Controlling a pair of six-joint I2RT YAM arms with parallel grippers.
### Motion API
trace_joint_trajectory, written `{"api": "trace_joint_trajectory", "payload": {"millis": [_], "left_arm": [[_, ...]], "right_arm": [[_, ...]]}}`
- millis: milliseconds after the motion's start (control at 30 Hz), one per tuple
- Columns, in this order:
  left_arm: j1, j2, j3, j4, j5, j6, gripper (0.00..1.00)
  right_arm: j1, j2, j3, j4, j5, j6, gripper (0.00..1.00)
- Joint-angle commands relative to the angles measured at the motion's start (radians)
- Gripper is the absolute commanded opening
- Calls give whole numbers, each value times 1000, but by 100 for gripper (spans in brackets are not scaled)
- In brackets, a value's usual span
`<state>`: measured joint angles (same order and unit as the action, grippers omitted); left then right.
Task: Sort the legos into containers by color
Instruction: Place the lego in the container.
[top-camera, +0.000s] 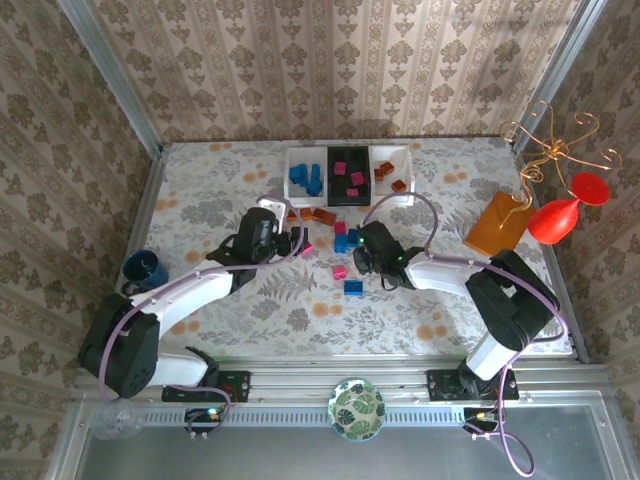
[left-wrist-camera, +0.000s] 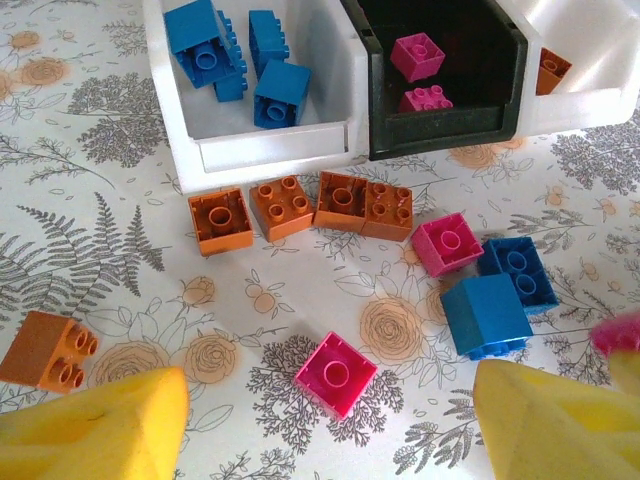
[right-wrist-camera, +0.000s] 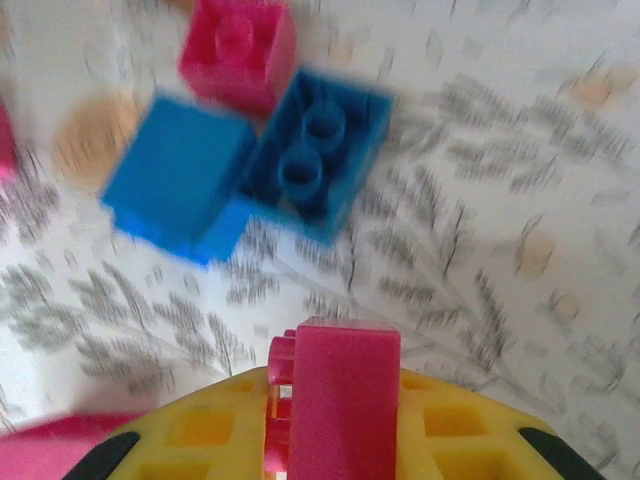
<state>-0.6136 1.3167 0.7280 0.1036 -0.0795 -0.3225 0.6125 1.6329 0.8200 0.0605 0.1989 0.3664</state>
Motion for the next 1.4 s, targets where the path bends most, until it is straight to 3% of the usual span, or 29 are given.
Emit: {"api": "trace_joint_trajectory", "payload": {"millis": [0,200,433,567,633,767,933,1100,1367], "left_arm": [[8,-45,-18,18,4,-37,76],[8,-87,-33,-15,20,-49,76],[9,-137,-52,-70,16,-54,77],[11,-139,-59,-90,18,-54,77],[12,-123,-61,-93,24,-55,78],[12,-52,-47,-88,47,-49,79],[18,107,6,-62,80,-1,81],[30,289,89,-55,113,66,81],[23,413,137,-47,102,103,80]], "right_arm": [[-48,-20,94,99,-20,3,24],[-143,170,330,125,-55,12,25],[-215,452,682,30,-123,49,28],[-232,532,831,-41,-188,40,35],[-232,514,852,-58,-211,16,44],[-232,383,751,-35,-231,-10,56],[-231,118,459,37,-291,-3,66],[-227,-101,169,91,-284,12,71],[-237,-235,29,60,-224,-8,74]]}}
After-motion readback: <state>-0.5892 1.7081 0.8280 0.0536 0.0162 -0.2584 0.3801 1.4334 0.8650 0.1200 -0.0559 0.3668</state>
